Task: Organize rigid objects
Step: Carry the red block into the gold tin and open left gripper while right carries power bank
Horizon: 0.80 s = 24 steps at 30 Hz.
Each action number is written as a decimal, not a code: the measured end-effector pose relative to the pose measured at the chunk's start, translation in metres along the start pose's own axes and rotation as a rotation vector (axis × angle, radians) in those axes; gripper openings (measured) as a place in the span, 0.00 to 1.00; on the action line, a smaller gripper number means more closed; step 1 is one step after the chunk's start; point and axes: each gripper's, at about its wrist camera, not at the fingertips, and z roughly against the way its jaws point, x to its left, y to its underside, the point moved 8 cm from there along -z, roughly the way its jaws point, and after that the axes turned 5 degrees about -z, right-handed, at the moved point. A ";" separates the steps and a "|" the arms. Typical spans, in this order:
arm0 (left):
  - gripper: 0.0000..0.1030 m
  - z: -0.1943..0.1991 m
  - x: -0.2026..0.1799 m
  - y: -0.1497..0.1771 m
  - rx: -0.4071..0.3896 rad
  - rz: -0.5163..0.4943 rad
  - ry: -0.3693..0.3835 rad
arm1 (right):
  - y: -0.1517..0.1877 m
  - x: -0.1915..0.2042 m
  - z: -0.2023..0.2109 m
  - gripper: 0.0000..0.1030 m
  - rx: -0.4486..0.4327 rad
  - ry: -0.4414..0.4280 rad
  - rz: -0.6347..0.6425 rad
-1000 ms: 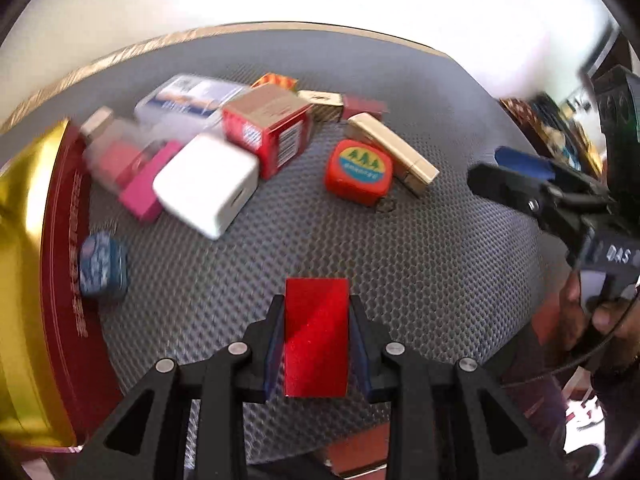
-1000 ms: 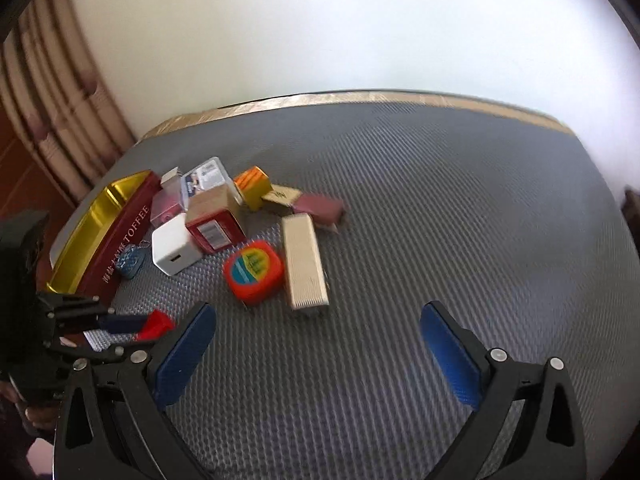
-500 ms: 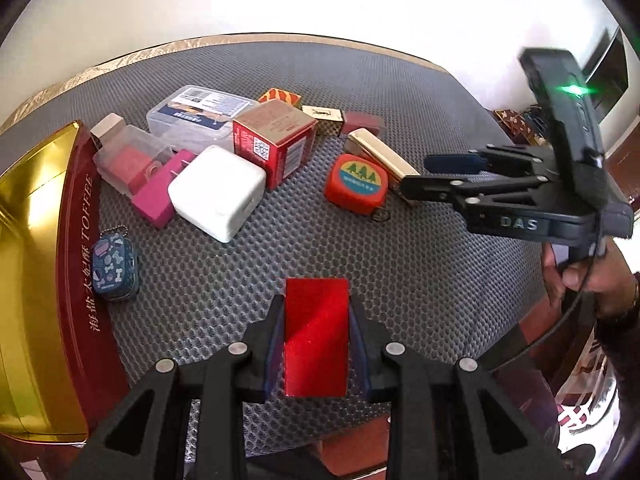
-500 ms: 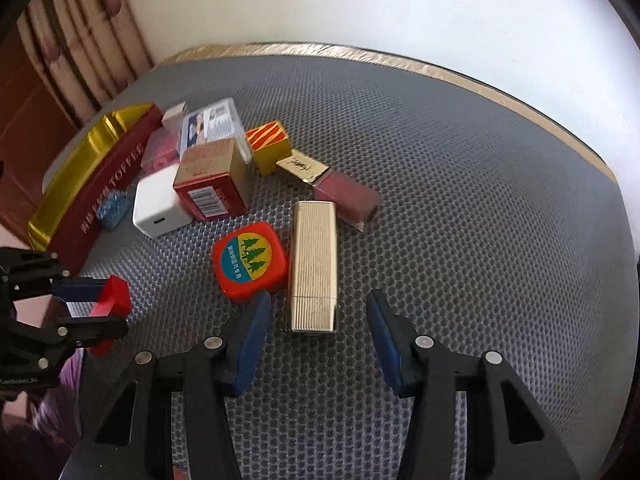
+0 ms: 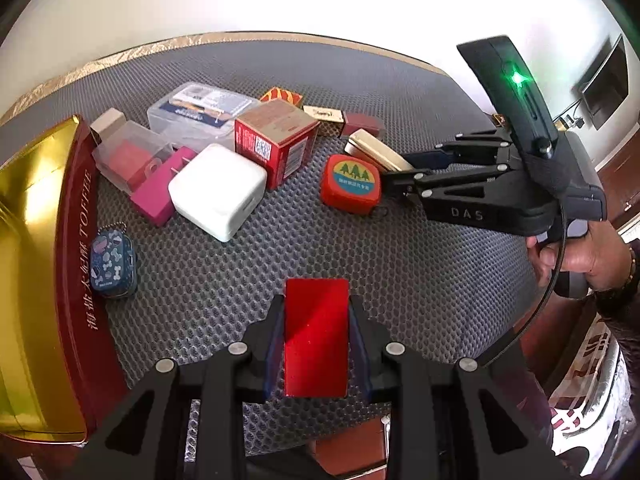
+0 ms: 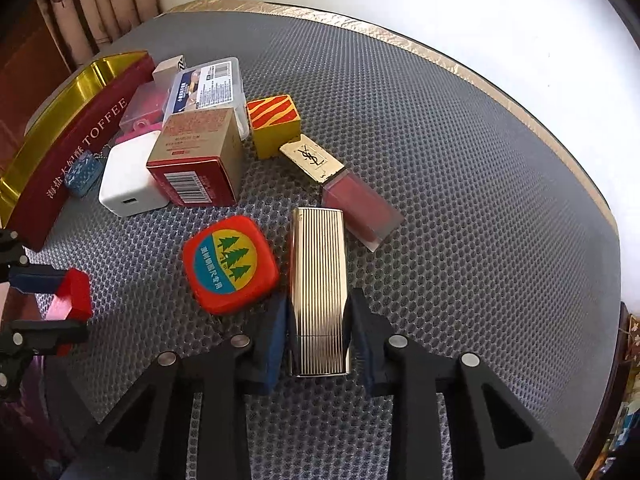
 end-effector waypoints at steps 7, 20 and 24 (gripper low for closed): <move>0.29 0.022 -0.002 -0.009 -0.049 -0.012 -0.030 | 0.022 -0.013 0.020 0.27 -0.039 -0.071 -0.148; 0.29 0.087 0.022 -0.022 -0.155 0.000 -0.193 | 0.064 -0.036 0.045 0.27 -0.080 -0.204 -0.390; 0.29 0.102 0.051 -0.024 -0.170 0.025 -0.267 | 0.070 -0.040 0.057 0.27 -0.102 -0.230 -0.422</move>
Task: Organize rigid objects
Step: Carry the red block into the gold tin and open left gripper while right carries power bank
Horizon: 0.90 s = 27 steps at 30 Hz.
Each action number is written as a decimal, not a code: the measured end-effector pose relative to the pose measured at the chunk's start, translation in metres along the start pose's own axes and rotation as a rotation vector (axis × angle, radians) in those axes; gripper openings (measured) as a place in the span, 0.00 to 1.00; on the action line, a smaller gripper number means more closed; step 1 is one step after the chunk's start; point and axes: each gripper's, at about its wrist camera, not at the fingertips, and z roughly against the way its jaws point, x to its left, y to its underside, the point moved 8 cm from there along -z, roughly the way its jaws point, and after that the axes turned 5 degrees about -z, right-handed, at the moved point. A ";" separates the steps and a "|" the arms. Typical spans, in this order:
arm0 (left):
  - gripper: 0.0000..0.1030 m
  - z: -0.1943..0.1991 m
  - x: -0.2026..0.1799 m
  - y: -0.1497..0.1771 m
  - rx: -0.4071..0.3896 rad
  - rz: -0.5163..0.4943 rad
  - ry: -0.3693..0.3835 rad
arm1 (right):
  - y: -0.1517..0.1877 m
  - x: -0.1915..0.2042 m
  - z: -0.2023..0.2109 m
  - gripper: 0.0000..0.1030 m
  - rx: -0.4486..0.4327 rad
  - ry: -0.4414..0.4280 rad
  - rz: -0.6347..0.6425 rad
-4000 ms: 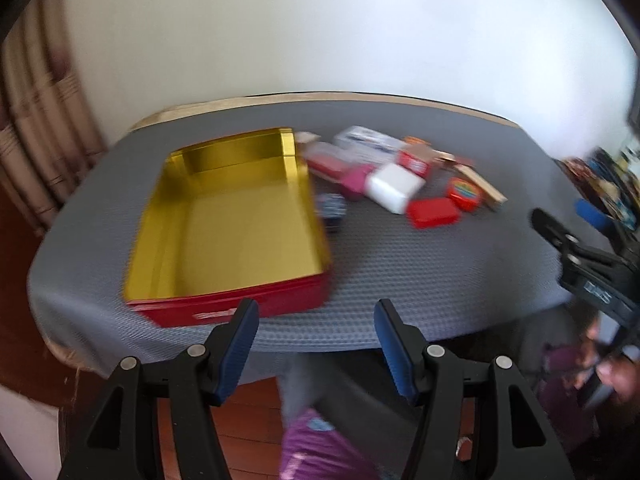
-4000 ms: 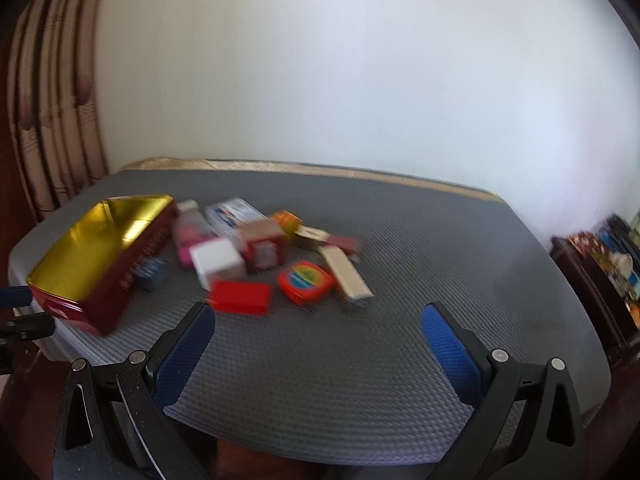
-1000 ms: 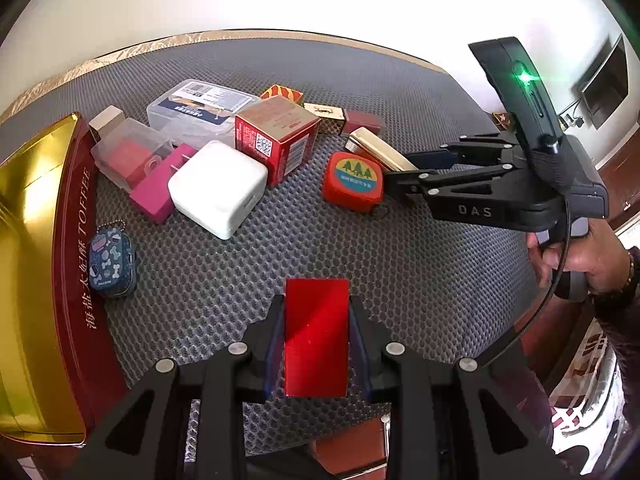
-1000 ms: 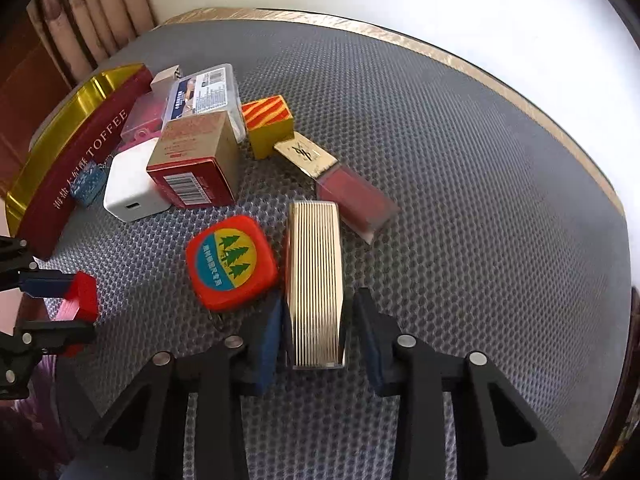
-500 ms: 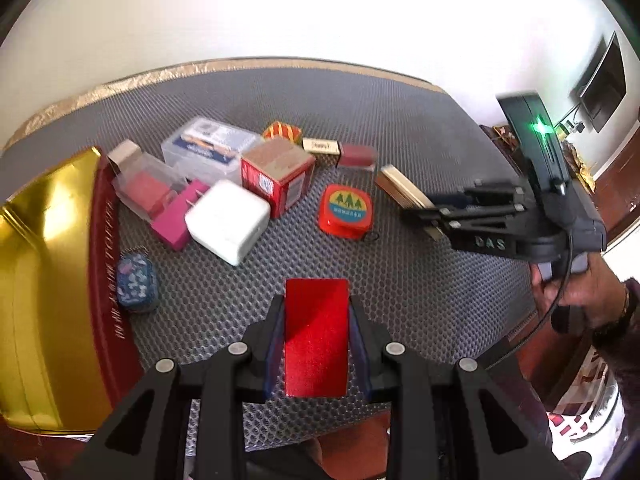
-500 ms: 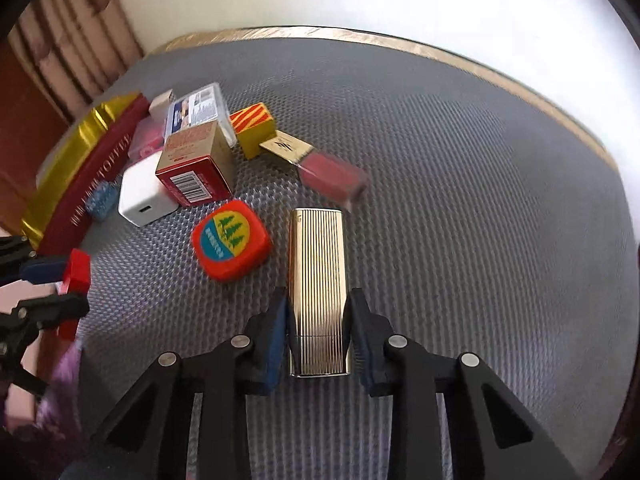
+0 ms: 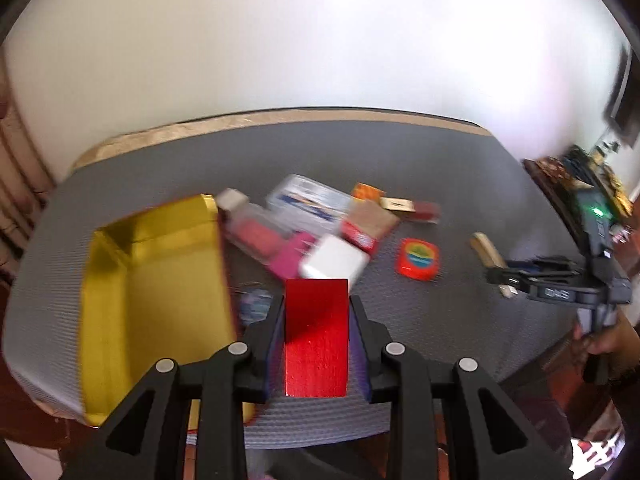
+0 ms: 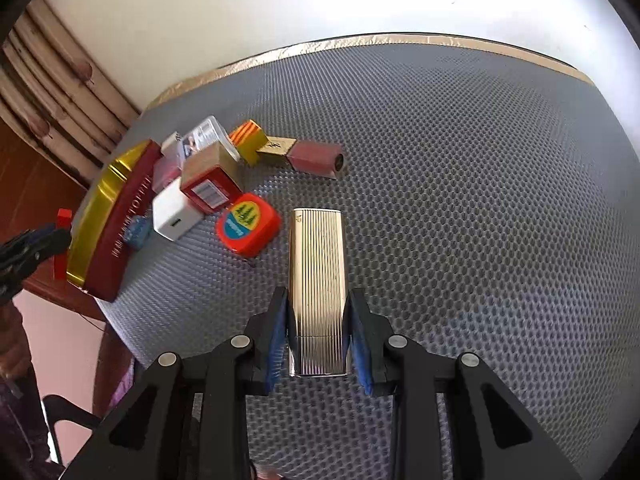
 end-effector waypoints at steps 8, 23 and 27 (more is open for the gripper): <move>0.29 -0.009 0.085 0.002 0.033 0.079 -0.154 | 0.006 0.011 0.004 0.27 -0.004 -0.030 -0.047; 0.29 -0.081 0.173 0.018 0.166 0.167 -0.291 | 0.003 0.009 0.001 0.27 -0.001 -0.063 -0.131; 0.29 -0.088 0.181 0.023 0.182 0.174 -0.301 | 0.002 0.005 0.004 0.27 -0.003 -0.072 -0.144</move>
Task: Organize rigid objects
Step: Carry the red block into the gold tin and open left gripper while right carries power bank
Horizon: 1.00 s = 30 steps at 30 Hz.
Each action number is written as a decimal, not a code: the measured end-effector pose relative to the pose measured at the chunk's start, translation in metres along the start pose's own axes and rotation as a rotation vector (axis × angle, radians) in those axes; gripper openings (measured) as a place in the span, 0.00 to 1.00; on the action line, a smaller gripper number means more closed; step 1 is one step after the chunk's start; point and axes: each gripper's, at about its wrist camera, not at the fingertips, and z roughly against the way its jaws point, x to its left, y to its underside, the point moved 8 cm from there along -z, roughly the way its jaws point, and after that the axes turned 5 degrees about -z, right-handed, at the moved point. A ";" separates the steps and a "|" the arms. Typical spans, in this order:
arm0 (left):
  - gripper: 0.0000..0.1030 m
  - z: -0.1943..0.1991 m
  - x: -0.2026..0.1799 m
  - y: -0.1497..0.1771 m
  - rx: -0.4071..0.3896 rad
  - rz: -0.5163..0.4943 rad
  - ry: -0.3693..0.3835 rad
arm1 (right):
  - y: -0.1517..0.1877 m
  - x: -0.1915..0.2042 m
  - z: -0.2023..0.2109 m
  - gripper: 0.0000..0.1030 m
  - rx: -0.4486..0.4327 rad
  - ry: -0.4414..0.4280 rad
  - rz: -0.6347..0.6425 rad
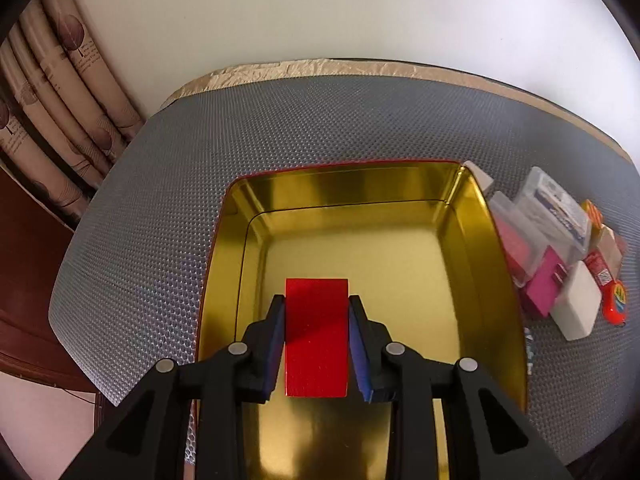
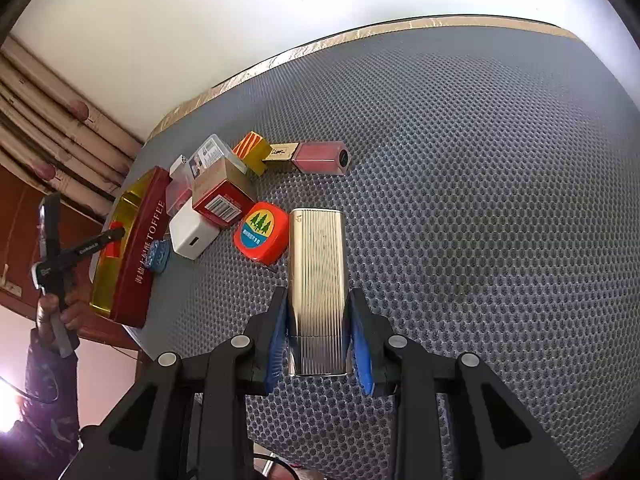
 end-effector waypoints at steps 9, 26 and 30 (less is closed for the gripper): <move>0.29 -0.007 0.003 0.004 0.015 -0.008 -0.019 | -0.004 0.007 0.009 0.27 -0.006 -0.035 -0.019; 0.29 -0.024 0.023 -0.011 0.035 0.004 -0.085 | -0.006 0.053 0.016 0.27 -0.008 -0.098 0.013; 0.29 -0.029 0.028 -0.013 0.040 0.015 -0.103 | -0.006 0.058 0.013 0.27 -0.003 -0.102 0.020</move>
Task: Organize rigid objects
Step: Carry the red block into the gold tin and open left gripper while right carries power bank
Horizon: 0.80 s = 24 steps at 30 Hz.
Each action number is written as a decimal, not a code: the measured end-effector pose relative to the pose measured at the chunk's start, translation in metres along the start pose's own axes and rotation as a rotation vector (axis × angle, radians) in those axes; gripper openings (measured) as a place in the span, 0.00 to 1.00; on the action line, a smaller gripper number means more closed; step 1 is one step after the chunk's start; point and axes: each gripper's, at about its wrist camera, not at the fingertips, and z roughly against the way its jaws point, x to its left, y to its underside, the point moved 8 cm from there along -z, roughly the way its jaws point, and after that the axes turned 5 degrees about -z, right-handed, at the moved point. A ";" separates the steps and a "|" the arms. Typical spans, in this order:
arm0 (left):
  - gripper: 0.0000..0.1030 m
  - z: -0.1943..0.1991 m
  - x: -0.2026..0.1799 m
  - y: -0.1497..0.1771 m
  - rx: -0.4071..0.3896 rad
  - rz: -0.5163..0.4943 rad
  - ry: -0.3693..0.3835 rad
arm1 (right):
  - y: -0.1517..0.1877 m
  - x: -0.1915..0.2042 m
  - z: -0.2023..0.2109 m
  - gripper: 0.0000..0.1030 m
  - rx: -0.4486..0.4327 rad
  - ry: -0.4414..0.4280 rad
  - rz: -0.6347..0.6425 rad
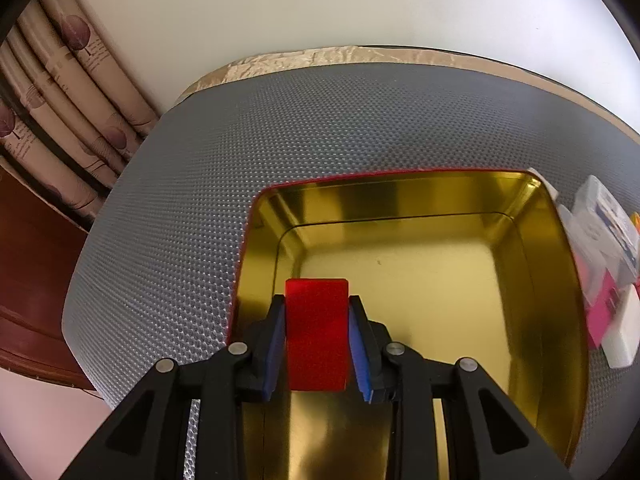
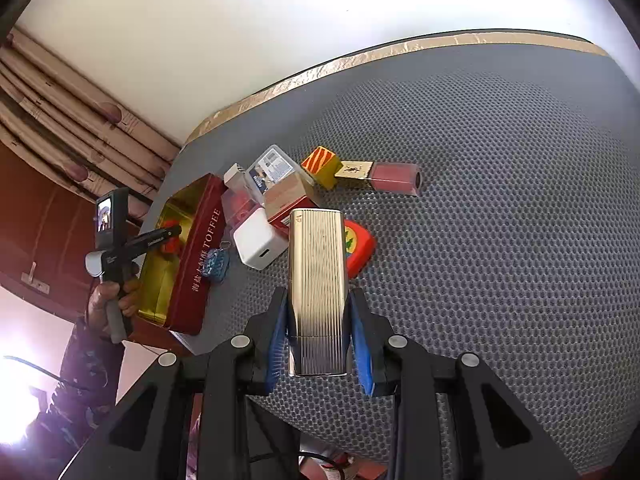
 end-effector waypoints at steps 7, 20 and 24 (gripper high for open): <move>0.29 -0.006 0.008 -0.006 -0.002 0.016 -0.003 | 0.001 0.011 -0.004 0.27 0.013 -0.014 0.015; 0.39 0.023 0.013 -0.017 -0.113 0.014 -0.004 | 0.002 0.066 -0.020 0.27 0.045 -0.077 0.100; 0.39 0.047 0.021 -0.004 -0.120 0.082 0.029 | 0.000 0.096 -0.027 0.27 0.058 -0.108 0.148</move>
